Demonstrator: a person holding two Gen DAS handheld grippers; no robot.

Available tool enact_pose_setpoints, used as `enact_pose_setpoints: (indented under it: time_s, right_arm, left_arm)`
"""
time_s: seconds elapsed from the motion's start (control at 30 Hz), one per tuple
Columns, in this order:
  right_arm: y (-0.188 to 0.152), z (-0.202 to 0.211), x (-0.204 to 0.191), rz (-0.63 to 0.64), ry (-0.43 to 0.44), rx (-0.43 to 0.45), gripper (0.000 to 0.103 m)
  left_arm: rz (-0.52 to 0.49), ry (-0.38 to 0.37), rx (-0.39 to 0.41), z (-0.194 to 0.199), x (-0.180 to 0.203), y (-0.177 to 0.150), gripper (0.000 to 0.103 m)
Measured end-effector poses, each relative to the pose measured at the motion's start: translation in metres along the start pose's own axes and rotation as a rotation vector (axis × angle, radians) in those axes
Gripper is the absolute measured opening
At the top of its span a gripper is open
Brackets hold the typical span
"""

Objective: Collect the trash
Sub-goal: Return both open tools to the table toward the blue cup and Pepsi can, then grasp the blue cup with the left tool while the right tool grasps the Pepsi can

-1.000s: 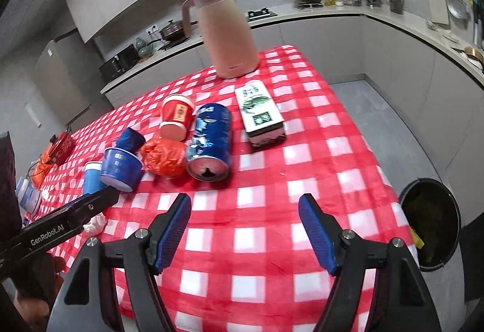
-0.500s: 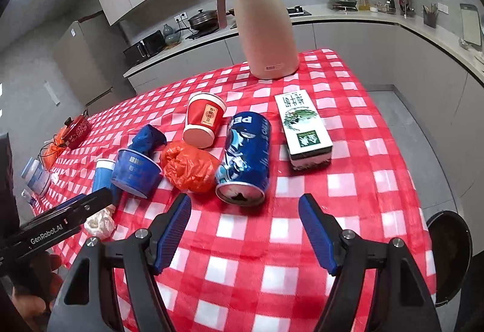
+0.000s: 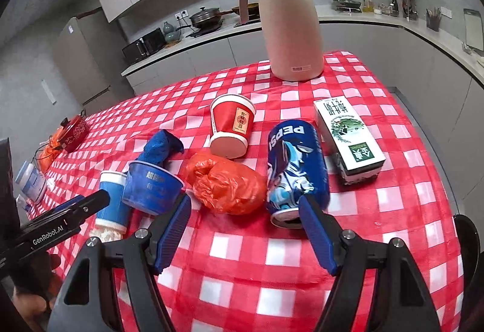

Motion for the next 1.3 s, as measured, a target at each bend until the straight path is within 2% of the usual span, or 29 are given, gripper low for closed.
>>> enact_pose_setpoints:
  time_s: [0.13,0.4,0.6,0.8,1.3]
  right_arm:
    - [0.001,-0.007,-0.007,-0.015,-0.009,-0.011,0.075]
    - [0.005,-0.012,0.005,-0.05,-0.073,-0.006,0.075]
    - [0.01,-0.014,0.027,-0.089,-0.116,-0.004,0.075]
    - [0.015,-0.03,0.04,-0.099,-0.128,-0.026,0.075]
    - [0.015,-0.077,0.046,-0.09,-0.121,-0.102,0.076]
  left_arm:
    - [-0.015,-0.027,-0.011,-0.006,-0.003,0.006,0.078]
    - [-0.102,-0.13,-0.069,-0.031,0.034,0.007,0.078]
    - [-0.144,-0.117,-0.115,-0.056,0.047,0.002,0.078]
    - [-0.128,-0.102,-0.14,-0.071,0.041,-0.001,0.078]
    - [-0.128,-0.14,-0.115,-0.082,0.052,0.004,0.079]
Point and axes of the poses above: each gripper's, at about its wrist camera, not at the fingertips, and z roughly against the way its jaws point, x to its right, y to its top, the point moved 10 cm from there along -z, roughly the way its jaws point, and after that the axes turned 10 degrees about -y, right-handed, at the moved point
